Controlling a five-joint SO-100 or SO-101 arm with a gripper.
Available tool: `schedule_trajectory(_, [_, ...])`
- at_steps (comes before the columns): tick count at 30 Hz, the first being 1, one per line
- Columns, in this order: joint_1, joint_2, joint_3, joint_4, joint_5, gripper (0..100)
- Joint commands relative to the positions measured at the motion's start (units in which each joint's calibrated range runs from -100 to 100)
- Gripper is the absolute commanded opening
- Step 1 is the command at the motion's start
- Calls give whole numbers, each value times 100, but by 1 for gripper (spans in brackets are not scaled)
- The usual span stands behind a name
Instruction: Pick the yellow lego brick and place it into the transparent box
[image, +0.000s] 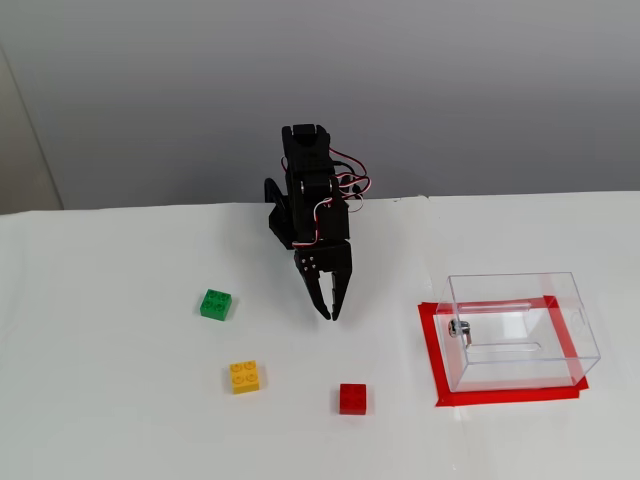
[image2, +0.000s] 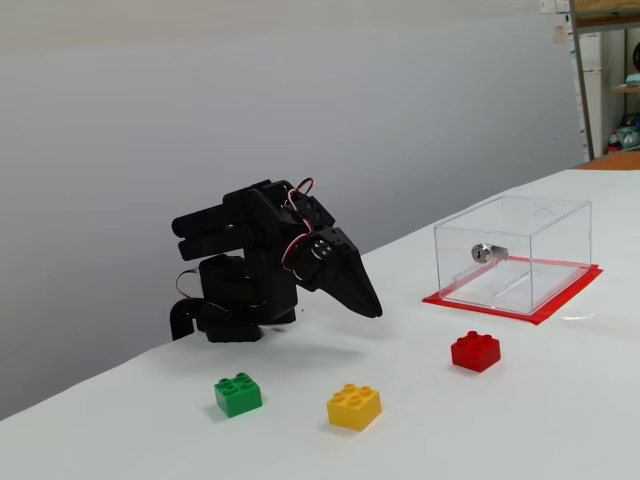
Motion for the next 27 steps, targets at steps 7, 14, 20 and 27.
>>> schedule_trajectory(7, [-12, -59, 48, -87, 22, 1])
schedule_trajectory(14, [-12, -59, 48, -87, 22, 1])
schedule_trajectory(20, [-12, -59, 48, -87, 22, 1])
schedule_trajectory(27, [40, -59, 39, -87, -9, 1])
